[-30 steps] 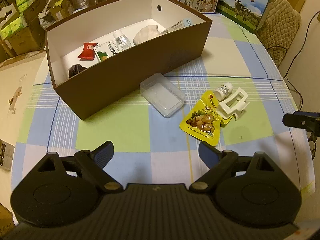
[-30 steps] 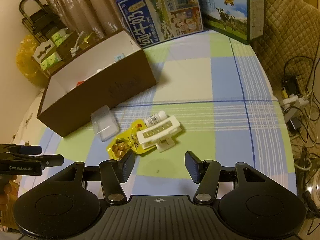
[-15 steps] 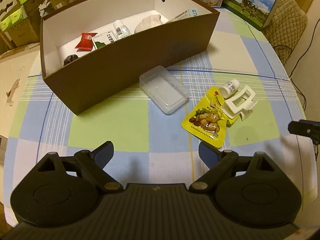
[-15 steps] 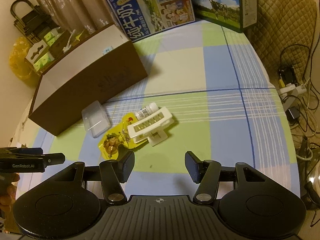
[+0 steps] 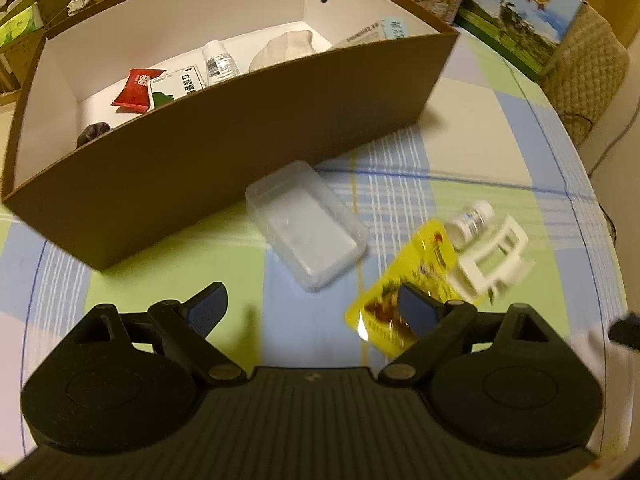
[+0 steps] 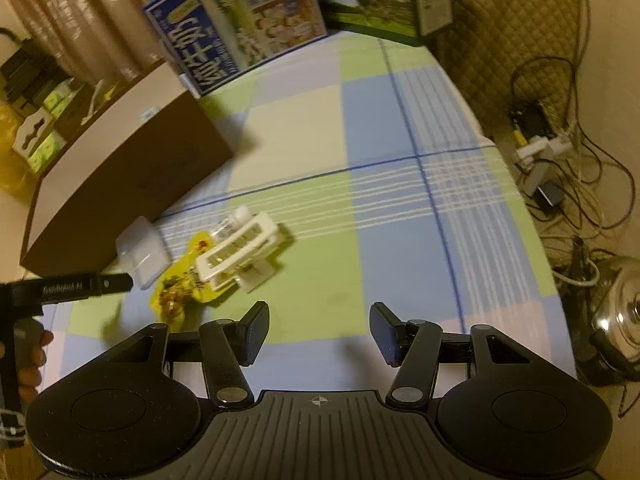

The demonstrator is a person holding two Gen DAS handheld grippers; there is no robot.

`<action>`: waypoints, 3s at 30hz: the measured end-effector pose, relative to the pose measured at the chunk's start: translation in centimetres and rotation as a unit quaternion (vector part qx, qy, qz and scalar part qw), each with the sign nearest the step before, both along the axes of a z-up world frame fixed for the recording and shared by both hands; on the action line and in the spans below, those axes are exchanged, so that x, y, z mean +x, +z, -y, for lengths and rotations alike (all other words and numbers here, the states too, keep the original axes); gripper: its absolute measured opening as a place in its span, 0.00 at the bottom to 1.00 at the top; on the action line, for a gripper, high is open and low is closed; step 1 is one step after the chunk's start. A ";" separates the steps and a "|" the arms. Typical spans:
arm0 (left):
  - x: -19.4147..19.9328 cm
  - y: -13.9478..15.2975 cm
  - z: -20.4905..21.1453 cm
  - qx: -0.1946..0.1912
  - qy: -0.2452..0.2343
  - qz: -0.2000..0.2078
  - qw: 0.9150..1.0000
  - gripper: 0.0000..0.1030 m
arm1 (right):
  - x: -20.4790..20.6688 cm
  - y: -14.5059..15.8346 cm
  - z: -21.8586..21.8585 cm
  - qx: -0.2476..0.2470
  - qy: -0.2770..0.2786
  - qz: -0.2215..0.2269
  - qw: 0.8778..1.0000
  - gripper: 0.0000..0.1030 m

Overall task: Organize objects
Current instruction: 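Grasp the clear plastic container with the left tool, then grasp the white pill bottle with the right tool while the left tool holds the container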

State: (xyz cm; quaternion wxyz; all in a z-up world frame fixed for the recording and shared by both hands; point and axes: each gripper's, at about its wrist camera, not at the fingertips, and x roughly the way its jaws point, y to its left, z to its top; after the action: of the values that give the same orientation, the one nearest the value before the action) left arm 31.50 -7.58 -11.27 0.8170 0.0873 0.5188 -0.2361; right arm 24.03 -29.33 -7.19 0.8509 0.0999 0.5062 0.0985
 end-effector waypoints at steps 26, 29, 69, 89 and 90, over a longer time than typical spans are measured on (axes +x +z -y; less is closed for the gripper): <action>4.3 -4.1 2.7 0.032 0.007 0.028 0.999 0.52 | 0.9 -0.9 1.4 0.000 -0.025 -0.015 1.000 0.52; 3.8 -4.0 1.6 0.031 0.005 0.029 0.999 0.52 | 1.4 -0.9 0.8 0.003 -0.011 -0.013 1.000 0.52; -0.6 -3.2 -14.0 0.063 0.137 0.016 0.988 0.53 | 12.1 -6.3 -12.2 -0.068 0.288 0.035 0.954 0.51; 0.1 -3.4 -13.8 0.068 0.129 0.018 0.989 0.58 | 14.2 -7.4 -11.1 -0.089 0.243 0.038 0.965 0.42; 0.3 -3.4 -13.8 0.068 0.128 0.018 0.989 0.58 | 14.3 -7.4 -10.7 -0.090 0.236 0.038 0.967 0.42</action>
State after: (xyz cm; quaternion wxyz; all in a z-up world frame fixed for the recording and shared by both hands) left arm 31.78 6.19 -14.71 0.8416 0.0794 0.5261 -0.0922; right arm 38.37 -18.63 -14.54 0.8276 -0.1033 0.4896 0.2543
